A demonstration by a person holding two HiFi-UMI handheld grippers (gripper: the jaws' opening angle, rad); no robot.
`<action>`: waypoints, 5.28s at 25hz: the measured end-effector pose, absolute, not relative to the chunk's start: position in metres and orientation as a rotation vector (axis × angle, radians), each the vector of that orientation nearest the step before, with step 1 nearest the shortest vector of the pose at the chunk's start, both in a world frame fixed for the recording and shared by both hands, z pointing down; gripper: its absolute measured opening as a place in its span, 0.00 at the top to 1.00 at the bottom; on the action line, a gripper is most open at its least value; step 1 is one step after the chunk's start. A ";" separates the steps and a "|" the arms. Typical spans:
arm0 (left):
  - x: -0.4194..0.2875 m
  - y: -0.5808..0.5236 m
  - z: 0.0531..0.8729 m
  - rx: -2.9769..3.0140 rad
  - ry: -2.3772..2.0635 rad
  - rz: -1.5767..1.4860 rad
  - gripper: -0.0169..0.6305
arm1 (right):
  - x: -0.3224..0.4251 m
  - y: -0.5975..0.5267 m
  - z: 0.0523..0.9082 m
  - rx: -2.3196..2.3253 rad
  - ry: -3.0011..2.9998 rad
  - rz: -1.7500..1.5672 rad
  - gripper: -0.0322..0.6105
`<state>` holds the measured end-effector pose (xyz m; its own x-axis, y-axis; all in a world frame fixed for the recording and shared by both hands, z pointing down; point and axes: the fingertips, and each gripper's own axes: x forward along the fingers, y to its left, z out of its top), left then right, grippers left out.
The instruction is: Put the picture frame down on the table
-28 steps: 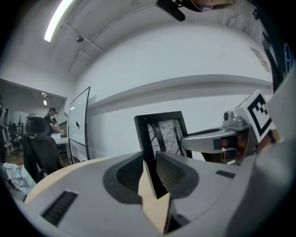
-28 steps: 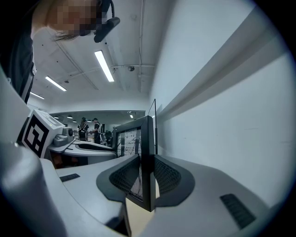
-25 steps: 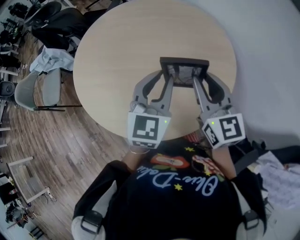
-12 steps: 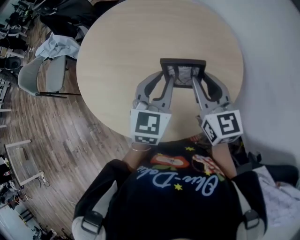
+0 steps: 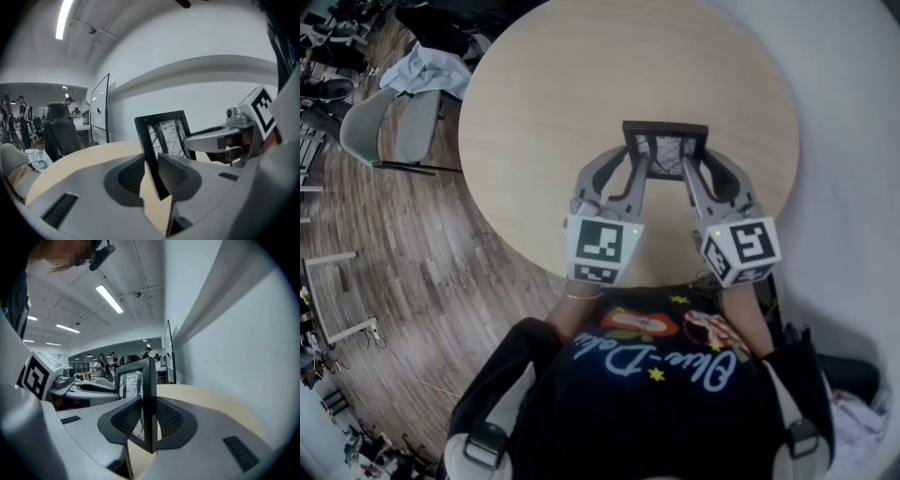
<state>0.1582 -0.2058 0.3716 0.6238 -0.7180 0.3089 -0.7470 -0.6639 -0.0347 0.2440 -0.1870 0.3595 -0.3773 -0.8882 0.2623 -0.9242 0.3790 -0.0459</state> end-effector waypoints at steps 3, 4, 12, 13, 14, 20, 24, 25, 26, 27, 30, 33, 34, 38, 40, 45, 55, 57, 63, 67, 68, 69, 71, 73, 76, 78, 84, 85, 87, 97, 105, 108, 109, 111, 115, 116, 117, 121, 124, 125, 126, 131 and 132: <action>0.156 -0.206 0.380 2.715 -1.260 0.470 0.85 | 0.242 -0.190 0.369 1.598 -2.451 0.298 0.83; 0.155 -0.207 0.384 2.706 -1.266 0.477 0.85 | 0.241 -0.191 0.373 1.586 -2.456 0.301 0.83; 0.156 -0.213 0.413 2.643 -1.279 0.535 0.85 | 0.243 -0.200 0.400 1.513 -2.455 0.359 0.83; 0.155 -0.214 0.418 2.636 -1.276 0.544 0.85 | 0.243 -0.202 0.405 1.508 -2.451 0.374 0.83; 0.155 -0.216 0.422 2.628 -1.271 0.554 0.85 | 0.242 -0.204 0.410 1.502 -2.446 0.389 0.83; 0.155 -0.220 0.443 2.587 -1.234 0.609 0.85 | 0.245 -0.208 0.434 1.496 -2.392 0.492 0.83; 0.151 -0.233 0.453 2.562 -1.209 0.643 0.85 | 0.241 -0.221 0.444 1.484 -2.374 0.554 0.83; 0.151 -0.235 0.456 2.555 -1.202 0.652 0.85 | 0.241 -0.223 0.448 1.481 -2.368 0.571 0.83; 0.152 -0.236 0.460 2.547 -1.194 0.662 0.85 | 0.243 -0.224 0.452 1.478 -2.362 0.586 0.83; 0.154 -0.236 0.463 2.539 -1.188 0.673 0.85 | 0.244 -0.225 0.456 1.474 -2.357 0.601 0.83; 0.158 -0.238 0.473 2.522 -1.173 0.713 0.85 | 0.248 -0.227 0.467 1.465 -2.341 0.652 0.83; 0.156 -0.240 0.483 2.501 -1.156 0.750 0.85 | 0.246 -0.229 0.477 1.448 -2.321 0.706 0.83; 0.155 -0.241 0.486 2.493 -1.150 0.760 0.85 | 0.245 -0.229 0.481 1.441 -2.314 0.725 0.83; 0.155 -0.239 0.500 2.463 -1.128 0.801 0.85 | 0.246 -0.229 0.496 1.416 -2.291 0.791 0.83; 0.154 -0.240 0.506 2.448 -1.122 0.827 0.85 | 0.245 -0.229 0.502 1.409 -2.281 0.816 0.83; 0.155 -0.244 0.516 2.433 -1.103 0.852 0.85 | 0.246 -0.232 0.516 1.402 -2.260 0.916 0.83; 0.159 -0.259 0.534 2.427 -1.101 0.868 0.85 | 0.247 -0.249 0.535 1.405 -2.211 0.882 0.82; 0.158 -0.263 0.535 2.426 -1.102 0.869 0.85 | 0.246 -0.252 0.537 1.402 -2.193 0.854 0.81; 0.164 -0.262 0.546 2.402 -1.085 0.919 0.85 | 0.252 -0.252 0.546 1.418 -2.144 0.827 0.80; 0.162 -0.266 0.552 2.378 -1.084 0.918 0.84 | 0.250 -0.257 0.551 1.410 -2.110 0.782 0.80; 0.162 -0.266 0.553 2.373 -1.083 0.917 0.84 | 0.250 -0.258 0.552 1.407 -2.108 0.785 0.80; 0.163 -0.267 0.554 2.370 -1.082 0.918 0.84 | 0.251 -0.258 0.553 1.404 -2.104 0.785 0.80; 0.166 -0.265 0.556 2.361 -1.082 0.929 0.84 | 0.254 -0.257 0.554 1.405 -2.090 0.782 0.80; 0.166 -0.265 0.558 2.354 -1.085 0.937 0.84 | 0.255 -0.257 0.556 1.411 -2.072 0.778 0.80; 0.164 -0.269 0.564 2.341 -1.092 0.948 0.84 | 0.252 -0.261 0.563 1.411 -2.051 0.761 0.80; 0.164 -0.270 0.568 2.333 -1.098 0.961 0.84 | 0.252 -0.262 0.568 1.405 -2.040 0.752 0.80; 0.164 -0.273 0.572 2.320 -1.104 0.988 0.85 | 0.252 -0.266 0.572 1.397 -2.001 0.731 0.80; 0.164 -0.274 0.573 2.316 -1.106 0.991 0.85 | 0.251 -0.267 0.573 1.396 -1.996 0.727 0.80; 0.163 -0.276 0.574 2.310 -1.109 1.001 0.85 | 0.250 -0.270 0.574 1.392 -1.986 0.720 0.80; 0.166 -0.274 0.578 2.320 -1.129 1.072 0.84 | 0.252 -0.270 0.579 1.383 -1.950 0.661 0.80; 0.164 -0.274 0.580 2.360 -1.132 1.072 0.84 | 0.250 -0.269 0.581 1.390 -1.967 0.673 0.80; 0.163 -0.278 0.580 2.361 -1.115 1.028 0.85 | 0.251 -0.272 0.580 1.402 -1.975 0.675 0.80; 0.163 -0.278 0.580 2.363 -1.109 1.006 0.84 | 0.252 -0.274 0.580 1.411 -1.978 0.669 0.80; 0.162 -0.277 0.580 2.359 -1.098 0.960 0.84 | 0.254 -0.275 0.579 1.429 -1.982 0.659 0.80; 0.156 -0.275 0.572 2.357 -1.104 0.928 0.85 | 0.256 -0.270 0.571 1.448 -1.985 0.658 0.80; 0.153 -0.277 0.568 2.364 -1.122 0.911 0.84 | 0.257 -0.269 0.568 1.458 -1.986 0.652 0.80; 0.150 -0.279 0.562 2.375 -1.143 0.883 0.84 | 0.257 -0.269 0.564 1.472 -1.992 0.645 0.80; 0.139 -0.278 0.536 2.425 -1.161 0.812 0.85 | 0.257 -0.273 0.543 1.521 -2.048 0.607 0.80; 0.137 -0.270 0.517 2.479 -1.169 0.747 0.97 | 0.259 -0.268 0.521 1.573 -2.083 0.557 0.85; 0.137 -0.268 0.509 2.502 -1.173 0.723 0.97 | 0.261 -0.266 0.511 1.597 -2.100 0.532 0.88; 0.137 -0.266 0.500 2.523 -1.178 0.701 0.97 | 0.262 -0.265 0.500 1.620 -2.118 0.505 0.90; 0.128 -0.259 0.455 2.597 -1.232 0.615 0.97 | 0.262 -0.256 0.451 1.697 -2.195 0.401 0.95; 0.126 -0.258 0.449 2.605 -1.239 0.603 0.97 | 0.261 -0.254 0.443 1.709 -2.210 0.389 0.95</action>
